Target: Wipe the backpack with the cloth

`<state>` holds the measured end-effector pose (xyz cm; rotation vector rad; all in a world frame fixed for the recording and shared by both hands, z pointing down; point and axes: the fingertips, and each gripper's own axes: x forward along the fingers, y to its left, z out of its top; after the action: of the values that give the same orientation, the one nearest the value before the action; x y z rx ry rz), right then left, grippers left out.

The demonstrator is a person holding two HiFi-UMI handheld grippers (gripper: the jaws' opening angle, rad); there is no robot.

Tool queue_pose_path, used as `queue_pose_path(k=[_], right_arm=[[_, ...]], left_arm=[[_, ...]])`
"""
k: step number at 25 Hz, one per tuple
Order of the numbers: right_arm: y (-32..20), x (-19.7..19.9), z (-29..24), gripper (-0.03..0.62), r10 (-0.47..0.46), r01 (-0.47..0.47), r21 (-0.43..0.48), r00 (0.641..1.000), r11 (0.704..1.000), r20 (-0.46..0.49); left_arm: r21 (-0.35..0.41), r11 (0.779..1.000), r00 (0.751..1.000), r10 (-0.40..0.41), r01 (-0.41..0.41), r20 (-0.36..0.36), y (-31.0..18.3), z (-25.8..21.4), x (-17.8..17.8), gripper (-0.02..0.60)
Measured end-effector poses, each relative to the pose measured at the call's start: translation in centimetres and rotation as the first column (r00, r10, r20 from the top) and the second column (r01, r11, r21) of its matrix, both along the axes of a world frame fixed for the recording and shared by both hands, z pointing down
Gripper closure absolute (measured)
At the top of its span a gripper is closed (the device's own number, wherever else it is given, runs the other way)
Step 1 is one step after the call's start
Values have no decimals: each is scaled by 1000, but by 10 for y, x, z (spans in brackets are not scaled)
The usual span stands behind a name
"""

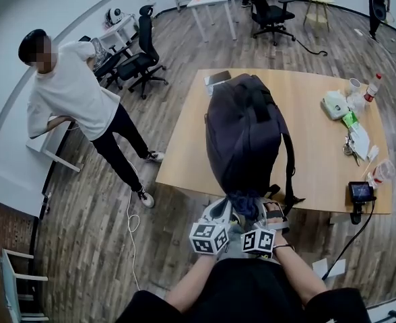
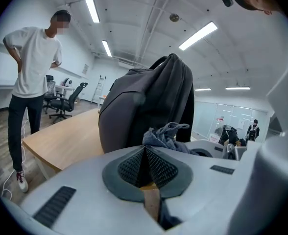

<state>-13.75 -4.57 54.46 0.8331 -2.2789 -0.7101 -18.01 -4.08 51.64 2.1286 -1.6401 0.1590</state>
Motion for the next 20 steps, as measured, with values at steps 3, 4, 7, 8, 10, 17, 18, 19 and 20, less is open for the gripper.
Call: queue_pose_path(k=[3, 4, 7, 8, 10, 17, 18, 19, 20], right_arm=[[5, 2, 26, 497, -21, 19, -40, 999, 999, -47], [5, 4, 30, 497, -24, 22, -40, 998, 999, -53], [8, 8, 41, 497, -40, 36, -55, 996, 998, -83], [10, 12, 49, 497, -38, 30, -80, 995, 996, -96], [6, 29, 71, 497, 6, -23, -147, 994, 989, -110], [-38, 69, 5, 497, 143, -141, -68, 989, 988, 33], [-42, 67, -16, 497, 136, -135, -24, 989, 991, 56], [-47, 66, -39, 497, 133, -135, 20, 988, 991, 81], [-52, 66, -61, 497, 130, -137, 61, 986, 989, 105]], left_arm=[[3, 1000, 1000, -1, 1, 0, 0, 1, -1, 565], [7, 1000, 1000, -4, 4, -1, 0, 0, -2, 565], [17, 1000, 1000, -11, 11, -4, -1, -2, -4, 565], [19, 1000, 1000, -11, 11, -4, -1, -2, -4, 565], [19, 1000, 1000, -9, 9, -3, 0, -1, -2, 565], [15, 1000, 1000, 1, -1, 3, 0, -2, 0, 565], [14, 1000, 1000, 3, -4, 2, -1, -2, 1, 565], [13, 1000, 1000, 7, -7, 3, -2, -2, 2, 565], [13, 1000, 1000, 11, -11, 3, -3, -2, 4, 565]])
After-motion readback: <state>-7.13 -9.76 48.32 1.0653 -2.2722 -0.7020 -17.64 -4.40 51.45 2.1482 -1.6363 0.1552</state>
